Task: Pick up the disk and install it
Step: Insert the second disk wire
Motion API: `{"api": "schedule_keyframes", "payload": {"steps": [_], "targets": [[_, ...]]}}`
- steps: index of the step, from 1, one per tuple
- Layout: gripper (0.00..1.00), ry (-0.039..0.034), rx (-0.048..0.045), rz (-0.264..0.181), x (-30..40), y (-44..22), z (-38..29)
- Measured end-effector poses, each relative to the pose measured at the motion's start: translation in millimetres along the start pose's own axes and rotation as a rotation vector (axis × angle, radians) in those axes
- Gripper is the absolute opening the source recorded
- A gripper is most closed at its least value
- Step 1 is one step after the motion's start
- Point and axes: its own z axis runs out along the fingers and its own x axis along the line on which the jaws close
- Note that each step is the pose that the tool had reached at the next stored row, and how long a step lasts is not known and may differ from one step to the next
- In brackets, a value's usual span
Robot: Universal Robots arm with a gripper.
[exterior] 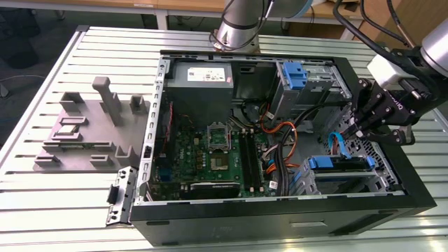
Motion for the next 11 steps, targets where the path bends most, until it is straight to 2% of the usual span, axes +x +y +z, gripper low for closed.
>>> {"api": "schedule_keyframes", "payload": {"steps": [5, 9, 11], "targets": [[0.11, -0.0003, 0.0000, 0.000, -0.1, 0.2, -1.3], [0.11, -0.0018, 0.0002, 0.000, -1.6, 2.2, -15.8], [0.11, -0.0021, 0.0002, 0.000, -1.6, 2.0, -17.9]]}}
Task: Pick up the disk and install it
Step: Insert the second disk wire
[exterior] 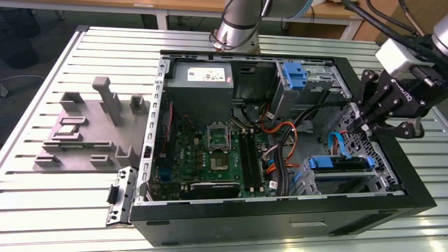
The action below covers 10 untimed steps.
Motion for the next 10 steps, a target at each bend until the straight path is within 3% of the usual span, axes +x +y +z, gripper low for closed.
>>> {"api": "schedule_keyframes", "payload": {"steps": [7, 10], "targets": [[0.11, -0.0005, -0.0037, 0.003, 1.1, -11.7, -4.0], [0.11, -0.0005, -0.0038, 0.003, 1.4, -13.7, -3.9]]}}
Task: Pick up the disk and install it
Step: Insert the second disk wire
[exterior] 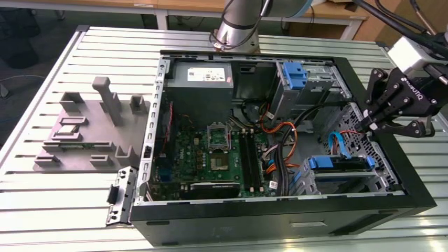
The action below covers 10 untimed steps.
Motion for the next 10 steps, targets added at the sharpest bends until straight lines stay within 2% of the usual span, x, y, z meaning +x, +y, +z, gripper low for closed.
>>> {"api": "schedule_keyframes", "payload": {"steps": [7, 10], "targets": [[0.11, -0.0002, -0.0019, 0.000, 1.7, -11.4, -1.7], [0.11, -0.0004, -0.0018, 0.000, 2.7, -12.0, 1.6]]}}
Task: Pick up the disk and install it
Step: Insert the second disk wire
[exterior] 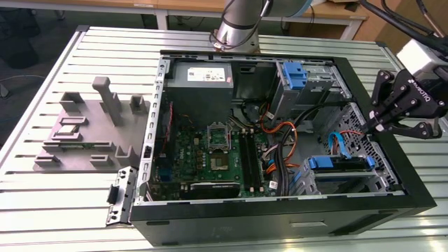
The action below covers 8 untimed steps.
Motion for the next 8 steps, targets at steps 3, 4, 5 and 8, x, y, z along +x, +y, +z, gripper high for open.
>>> {"api": "schedule_keyframes", "payload": {"steps": [3, 4, 5, 8], "targets": [[0.11, 0.0002, 0.0001, 0.000, 0.5, 0.1, 3.6], [0.11, 0.0006, 0.0001, 0.000, 0.6, 0.7, 4.1], [0.11, 0.0010, 0.0001, 0.000, 0.8, 1.2, 4.6], [0.11, -0.0009, 0.0001, 0.000, 1.4, 4.7, 8.2]]}}
